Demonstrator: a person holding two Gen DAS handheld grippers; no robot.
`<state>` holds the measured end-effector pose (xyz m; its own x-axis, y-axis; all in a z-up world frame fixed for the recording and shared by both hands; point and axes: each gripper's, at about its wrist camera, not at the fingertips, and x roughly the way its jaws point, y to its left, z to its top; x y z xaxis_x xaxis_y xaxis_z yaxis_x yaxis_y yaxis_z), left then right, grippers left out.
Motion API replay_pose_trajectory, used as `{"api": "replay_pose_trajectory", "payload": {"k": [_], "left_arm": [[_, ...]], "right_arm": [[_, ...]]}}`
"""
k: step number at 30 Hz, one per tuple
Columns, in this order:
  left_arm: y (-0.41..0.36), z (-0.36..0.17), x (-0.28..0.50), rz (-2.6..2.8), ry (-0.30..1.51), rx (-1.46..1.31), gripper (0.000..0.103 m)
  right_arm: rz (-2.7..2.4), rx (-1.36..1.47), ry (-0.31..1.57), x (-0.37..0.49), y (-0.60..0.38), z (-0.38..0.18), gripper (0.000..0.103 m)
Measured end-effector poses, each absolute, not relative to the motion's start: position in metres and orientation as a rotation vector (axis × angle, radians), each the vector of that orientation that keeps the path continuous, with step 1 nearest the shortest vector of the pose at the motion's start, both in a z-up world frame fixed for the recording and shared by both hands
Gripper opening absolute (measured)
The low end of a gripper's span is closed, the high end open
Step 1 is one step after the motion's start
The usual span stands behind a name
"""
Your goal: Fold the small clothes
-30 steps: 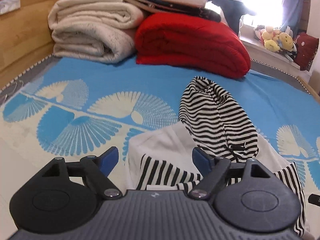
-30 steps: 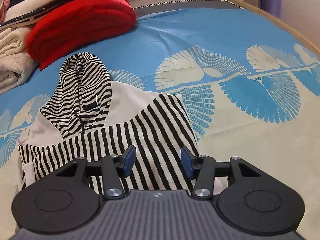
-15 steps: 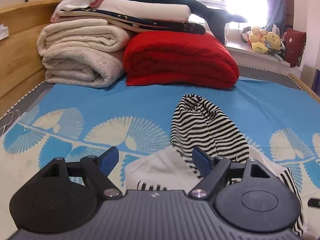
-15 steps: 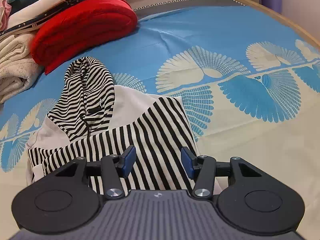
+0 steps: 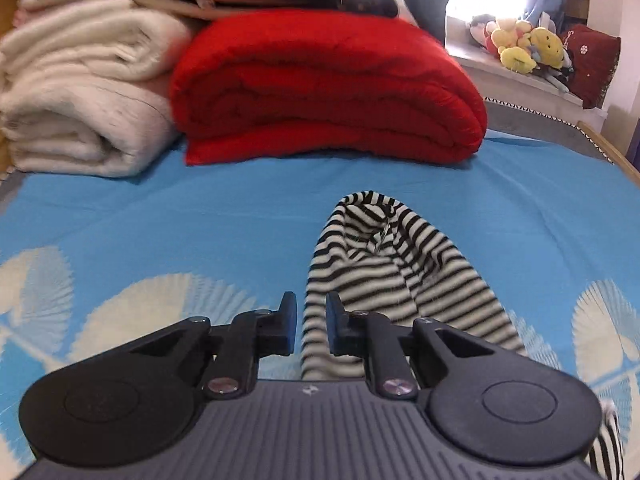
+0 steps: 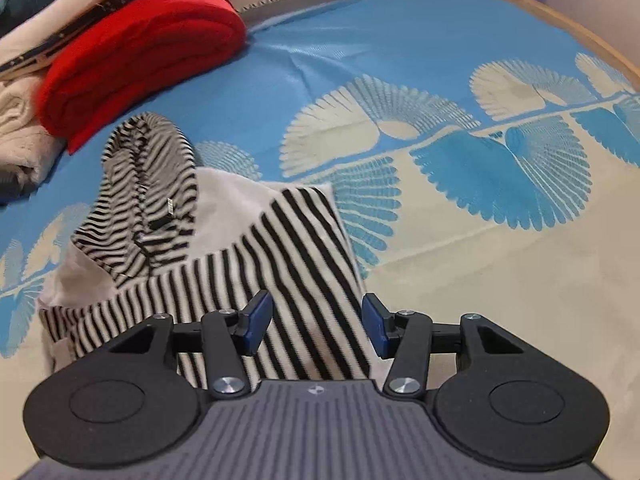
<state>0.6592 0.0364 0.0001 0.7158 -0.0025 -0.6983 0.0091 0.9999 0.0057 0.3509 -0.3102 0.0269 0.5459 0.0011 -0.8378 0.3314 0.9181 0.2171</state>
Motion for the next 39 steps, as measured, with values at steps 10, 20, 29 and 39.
{"api": "replay_pose_trajectory", "payload": {"k": [10, 20, 29, 39], "left_arm": [[0.011, -0.063, 0.792, 0.044, 0.833, 0.01, 0.06], [-0.002, -0.04, 0.723, -0.078, 0.687, 0.073, 0.001], [0.009, 0.007, 0.416, -0.434, 0.733, 0.093, 0.002], [0.081, -0.015, 0.398, -0.135, 0.925, -0.339, 0.045]], "right_arm": [[-0.266, 0.209, 1.127, 0.365, -0.305, -0.014, 0.052], [-0.275, 0.226, 1.116, 0.374, -0.301, -0.012, 0.053], [-0.27, 0.308, 1.004, 0.37, -0.293, 0.019, 0.053], [-0.253, 0.452, 0.869, 0.359, -0.29, 0.029, 0.053]]}}
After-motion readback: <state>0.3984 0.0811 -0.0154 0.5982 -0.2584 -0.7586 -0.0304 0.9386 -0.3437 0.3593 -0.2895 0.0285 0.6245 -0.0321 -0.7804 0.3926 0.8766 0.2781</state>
